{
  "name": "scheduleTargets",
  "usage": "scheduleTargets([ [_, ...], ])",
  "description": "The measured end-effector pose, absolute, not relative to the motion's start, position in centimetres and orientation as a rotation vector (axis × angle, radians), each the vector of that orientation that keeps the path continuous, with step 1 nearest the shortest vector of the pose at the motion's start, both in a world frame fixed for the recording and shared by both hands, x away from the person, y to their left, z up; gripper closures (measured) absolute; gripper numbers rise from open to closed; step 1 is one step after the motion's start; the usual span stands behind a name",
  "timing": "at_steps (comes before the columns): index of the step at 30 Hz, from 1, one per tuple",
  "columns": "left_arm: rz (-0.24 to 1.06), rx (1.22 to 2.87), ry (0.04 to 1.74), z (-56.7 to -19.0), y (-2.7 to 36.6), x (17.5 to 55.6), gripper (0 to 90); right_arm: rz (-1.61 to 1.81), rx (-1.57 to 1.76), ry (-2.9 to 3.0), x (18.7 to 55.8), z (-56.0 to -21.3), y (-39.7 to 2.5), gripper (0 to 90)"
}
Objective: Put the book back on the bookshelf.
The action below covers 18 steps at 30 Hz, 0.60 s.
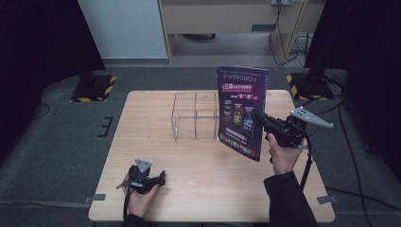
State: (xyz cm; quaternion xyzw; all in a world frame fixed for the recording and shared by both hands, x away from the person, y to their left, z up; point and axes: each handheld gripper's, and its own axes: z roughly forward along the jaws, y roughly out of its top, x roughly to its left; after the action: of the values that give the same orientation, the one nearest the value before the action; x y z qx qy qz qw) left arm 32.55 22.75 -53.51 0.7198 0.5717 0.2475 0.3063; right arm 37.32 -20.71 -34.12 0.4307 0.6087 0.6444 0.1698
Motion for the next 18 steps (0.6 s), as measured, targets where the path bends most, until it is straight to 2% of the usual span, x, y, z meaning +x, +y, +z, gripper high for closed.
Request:
scheduleTargets([
  [18, 0.655, 1.904, 1.513, -53.5, 22.7, 32.6, 14.2, 1.748, 1.261, 1.643, 40.7, -35.5, -19.5, 84.5],
])
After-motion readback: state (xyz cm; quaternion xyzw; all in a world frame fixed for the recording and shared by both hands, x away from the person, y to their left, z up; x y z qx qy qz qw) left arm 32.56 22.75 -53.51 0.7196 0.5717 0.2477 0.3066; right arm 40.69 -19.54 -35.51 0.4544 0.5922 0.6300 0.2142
